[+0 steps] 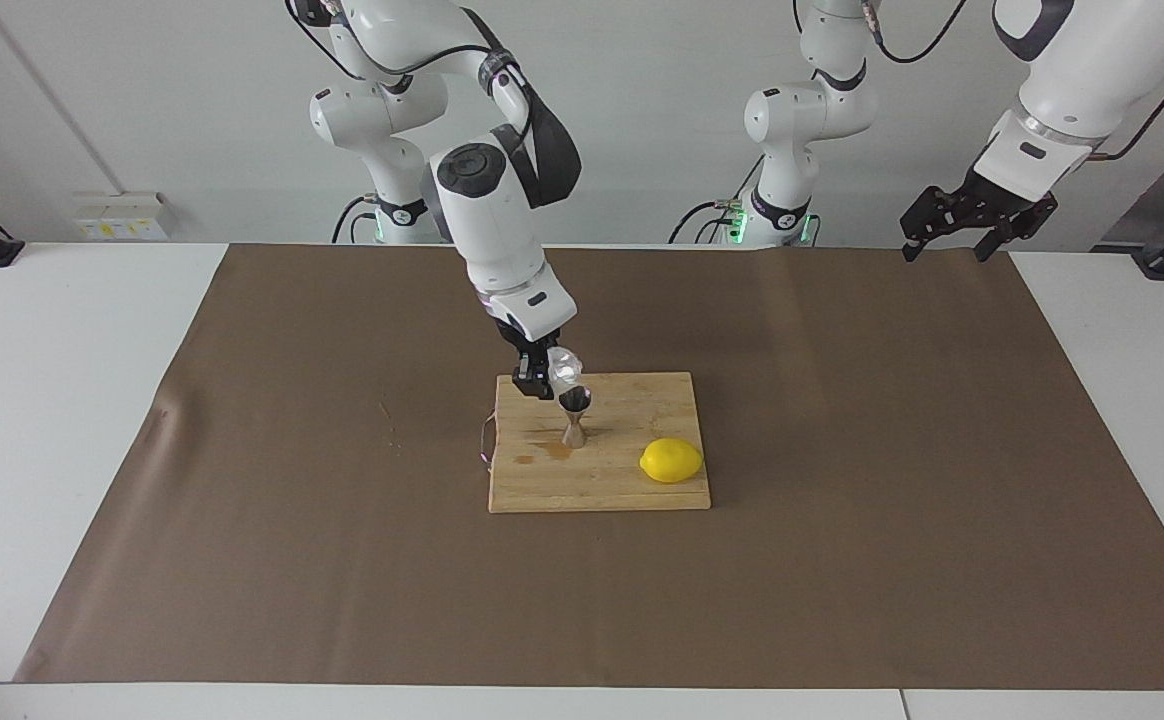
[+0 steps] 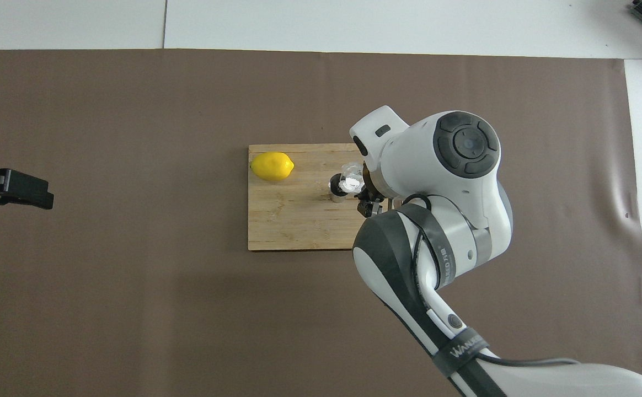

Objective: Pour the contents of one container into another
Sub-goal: 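Tilt the clear cup with the right gripper to pour into the metal cup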

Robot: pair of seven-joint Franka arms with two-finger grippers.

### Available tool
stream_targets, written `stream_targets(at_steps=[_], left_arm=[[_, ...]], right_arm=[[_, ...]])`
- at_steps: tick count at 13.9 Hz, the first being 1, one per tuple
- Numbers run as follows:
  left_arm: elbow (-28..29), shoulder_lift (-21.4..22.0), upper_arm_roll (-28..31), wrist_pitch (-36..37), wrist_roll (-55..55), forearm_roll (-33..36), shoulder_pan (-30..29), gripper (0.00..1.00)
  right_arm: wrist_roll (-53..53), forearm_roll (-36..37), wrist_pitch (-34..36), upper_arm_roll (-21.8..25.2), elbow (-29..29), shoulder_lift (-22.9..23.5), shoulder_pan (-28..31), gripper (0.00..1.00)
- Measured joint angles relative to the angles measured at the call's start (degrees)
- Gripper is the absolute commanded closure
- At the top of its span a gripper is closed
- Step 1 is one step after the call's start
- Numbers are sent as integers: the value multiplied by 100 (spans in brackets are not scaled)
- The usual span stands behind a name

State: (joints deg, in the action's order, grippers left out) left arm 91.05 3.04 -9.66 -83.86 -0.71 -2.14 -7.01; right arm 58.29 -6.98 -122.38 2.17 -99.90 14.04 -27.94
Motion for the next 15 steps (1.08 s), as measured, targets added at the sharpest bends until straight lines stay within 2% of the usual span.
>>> stream_targets(at_steps=[9,15], left_arm=[[0,0,0,0,0,0,0,0],[0,0,0,0,0,0,0,0]], right_arm=[[0,1392,152,-3,42,70,-282,100],[7,2025,150,-7,42,114,-421,100]])
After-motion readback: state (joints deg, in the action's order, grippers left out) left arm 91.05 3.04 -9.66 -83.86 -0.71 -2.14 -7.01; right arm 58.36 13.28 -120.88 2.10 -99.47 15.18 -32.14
